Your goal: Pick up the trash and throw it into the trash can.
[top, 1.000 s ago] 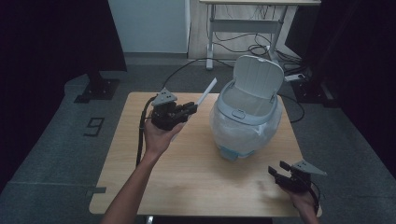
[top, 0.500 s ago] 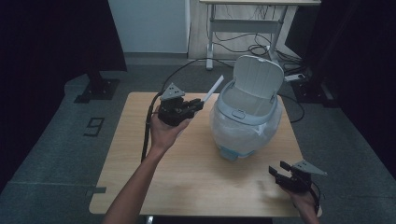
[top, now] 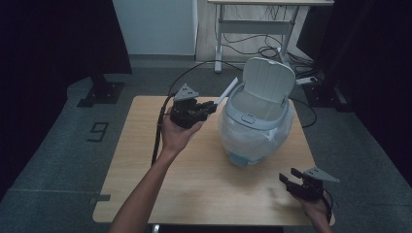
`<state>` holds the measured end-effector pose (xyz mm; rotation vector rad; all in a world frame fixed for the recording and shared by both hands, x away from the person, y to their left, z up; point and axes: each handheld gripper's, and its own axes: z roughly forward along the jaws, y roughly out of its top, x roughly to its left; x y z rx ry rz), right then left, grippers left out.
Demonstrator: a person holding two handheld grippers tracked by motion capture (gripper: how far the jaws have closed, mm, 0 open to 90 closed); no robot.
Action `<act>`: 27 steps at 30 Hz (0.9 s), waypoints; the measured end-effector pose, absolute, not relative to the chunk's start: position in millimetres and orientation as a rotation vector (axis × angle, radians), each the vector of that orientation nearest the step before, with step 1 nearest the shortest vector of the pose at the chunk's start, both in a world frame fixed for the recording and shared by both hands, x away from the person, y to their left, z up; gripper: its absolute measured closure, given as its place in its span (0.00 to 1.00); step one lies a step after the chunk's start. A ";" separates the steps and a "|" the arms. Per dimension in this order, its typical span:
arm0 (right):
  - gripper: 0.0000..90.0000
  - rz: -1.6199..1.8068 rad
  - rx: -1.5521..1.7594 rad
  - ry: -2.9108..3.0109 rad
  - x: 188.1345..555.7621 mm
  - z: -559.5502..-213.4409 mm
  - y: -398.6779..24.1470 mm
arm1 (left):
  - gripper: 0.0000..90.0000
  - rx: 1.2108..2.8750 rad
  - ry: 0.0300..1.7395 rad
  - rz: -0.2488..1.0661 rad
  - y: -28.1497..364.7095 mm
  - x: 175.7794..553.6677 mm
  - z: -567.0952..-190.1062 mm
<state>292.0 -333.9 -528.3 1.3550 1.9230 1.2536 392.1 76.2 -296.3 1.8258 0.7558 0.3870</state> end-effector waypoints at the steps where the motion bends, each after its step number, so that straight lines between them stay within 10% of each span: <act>1: 0.43 1.253 1.355 1.923 291.9 -528.3 -333.9 | 0.89 1.825 0.755 0.386 75.3 392.2 -296.0; 27: 0.43 1.239 1.359 1.929 291.7 -530.8 -335.9 | 0.89 1.807 0.734 0.384 60.4 404.8 -289.7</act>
